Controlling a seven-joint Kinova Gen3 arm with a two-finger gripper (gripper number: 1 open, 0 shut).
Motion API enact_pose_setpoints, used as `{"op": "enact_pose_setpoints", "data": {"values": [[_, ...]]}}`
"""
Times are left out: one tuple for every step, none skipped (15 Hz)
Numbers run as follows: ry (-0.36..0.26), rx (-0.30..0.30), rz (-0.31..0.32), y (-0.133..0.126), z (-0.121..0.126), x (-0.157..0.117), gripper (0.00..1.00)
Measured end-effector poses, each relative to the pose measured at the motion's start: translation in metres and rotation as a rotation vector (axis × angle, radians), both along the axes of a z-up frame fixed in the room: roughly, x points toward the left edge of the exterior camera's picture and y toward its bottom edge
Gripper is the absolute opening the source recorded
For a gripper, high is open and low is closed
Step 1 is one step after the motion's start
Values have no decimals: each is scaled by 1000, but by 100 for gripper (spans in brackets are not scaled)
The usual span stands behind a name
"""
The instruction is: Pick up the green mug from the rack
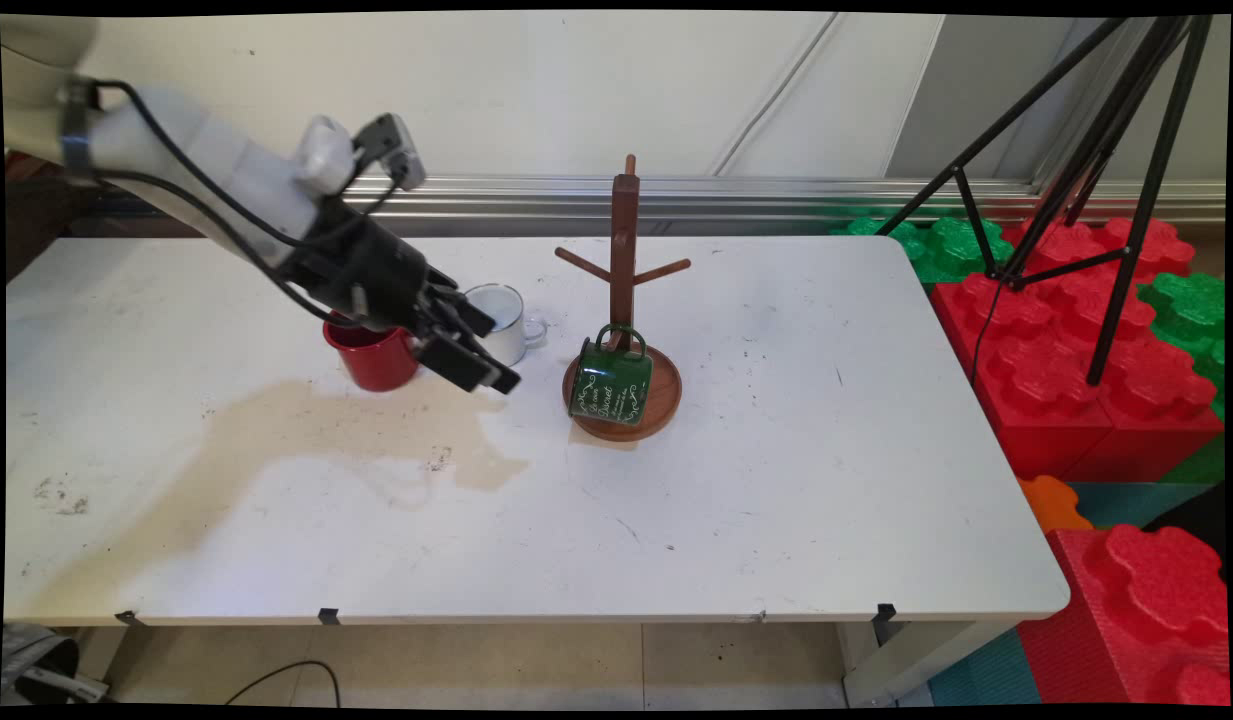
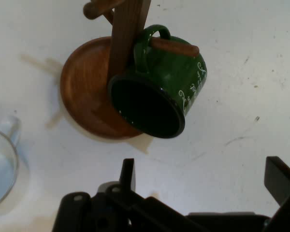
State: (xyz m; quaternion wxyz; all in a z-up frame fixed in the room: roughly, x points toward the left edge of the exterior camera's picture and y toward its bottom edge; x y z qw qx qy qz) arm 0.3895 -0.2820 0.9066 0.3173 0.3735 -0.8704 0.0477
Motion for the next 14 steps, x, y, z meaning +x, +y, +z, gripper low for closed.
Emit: {"op": "enact_pose_setpoints", "data": {"values": [[7,0,2,-3,-6,-4,100],[15,0,3,-6,-13,-8,100],[22,-2,4,-9,-18,-12,100],[29,-3,6,-12,-24,-16,100],[36,-6,7,-15,-30,-21,100],[42,-8,6,-17,-35,-24,100],[46,-10,6,-19,-38,-27,100],[52,-12,4,-21,-43,-31,100],[57,-13,3,-23,-48,-35,100],[62,-14,1,-25,-52,-40,100],[66,-15,-1,-27,-57,-44,100],[68,-16,-1,-28,-61,-47,100],[70,-16,-1,-30,-66,-51,100],[71,-18,-1,-32,-69,-53,100]]}}
